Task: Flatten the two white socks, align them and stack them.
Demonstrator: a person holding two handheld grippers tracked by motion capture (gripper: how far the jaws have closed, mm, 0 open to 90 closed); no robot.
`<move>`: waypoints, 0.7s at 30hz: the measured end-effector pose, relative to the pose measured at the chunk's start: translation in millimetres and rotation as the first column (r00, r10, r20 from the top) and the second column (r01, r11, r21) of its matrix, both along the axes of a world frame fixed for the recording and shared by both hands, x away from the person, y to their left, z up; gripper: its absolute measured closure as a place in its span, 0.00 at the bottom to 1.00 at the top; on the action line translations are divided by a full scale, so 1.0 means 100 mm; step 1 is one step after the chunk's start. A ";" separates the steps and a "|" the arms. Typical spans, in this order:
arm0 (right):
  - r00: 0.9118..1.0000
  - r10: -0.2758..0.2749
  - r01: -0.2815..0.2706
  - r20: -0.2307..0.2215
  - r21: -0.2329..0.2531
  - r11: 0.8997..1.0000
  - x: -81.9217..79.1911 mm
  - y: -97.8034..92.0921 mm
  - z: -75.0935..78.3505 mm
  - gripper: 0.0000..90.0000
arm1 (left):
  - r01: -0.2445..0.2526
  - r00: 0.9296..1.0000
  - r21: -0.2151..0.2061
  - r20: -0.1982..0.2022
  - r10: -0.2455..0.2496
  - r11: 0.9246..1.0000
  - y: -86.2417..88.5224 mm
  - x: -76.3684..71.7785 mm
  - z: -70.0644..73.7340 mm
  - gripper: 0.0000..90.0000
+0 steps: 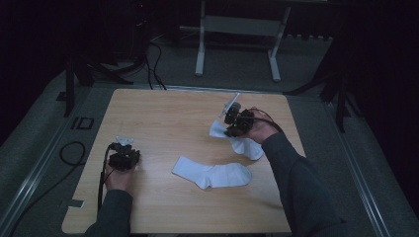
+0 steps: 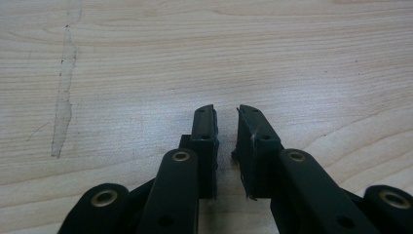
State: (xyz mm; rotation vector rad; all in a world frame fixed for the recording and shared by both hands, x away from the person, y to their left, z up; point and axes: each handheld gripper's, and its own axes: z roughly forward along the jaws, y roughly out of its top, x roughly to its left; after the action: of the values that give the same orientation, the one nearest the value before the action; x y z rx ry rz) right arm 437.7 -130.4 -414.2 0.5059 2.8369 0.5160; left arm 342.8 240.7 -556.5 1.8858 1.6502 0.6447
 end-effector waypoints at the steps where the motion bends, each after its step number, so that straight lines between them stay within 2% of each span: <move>1: 1.000 0.000 0.000 0.006 0.006 1.000 -0.01 -0.01 0.04 0.92 | 0.001 1.000 -0.001 0.000 -0.001 1.000 0.00 0.00 0.00 0.87; 7: 0.999 0.009 -0.010 0.034 0.036 0.999 -0.10 -0.04 0.26 0.92 | 0.001 1.000 -0.002 -0.001 -0.001 1.000 0.00 0.00 0.00 0.87; 11: 0.999 0.035 -0.037 0.026 0.074 0.997 -0.17 -0.04 0.38 0.92 | 0.000 1.000 -0.001 0.000 0.000 1.000 0.00 0.00 0.00 0.87; 15: 0.998 0.049 -0.053 0.038 0.085 0.995 -0.24 -0.03 0.49 0.92 | 0.000 1.000 -0.001 -0.001 0.000 1.000 0.00 0.00 0.00 0.87; 21: 0.995 0.082 -0.089 0.057 0.122 0.989 -0.43 -0.01 0.64 0.92 | 0.001 1.000 -0.003 -0.001 -0.001 1.000 0.00 0.00 0.00 0.87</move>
State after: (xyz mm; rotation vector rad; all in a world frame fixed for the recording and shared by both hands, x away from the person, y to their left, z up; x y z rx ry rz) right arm 394.8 -131.8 -350.6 0.3871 2.7984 0.7147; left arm 342.6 240.4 -556.5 1.8850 1.6497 0.6401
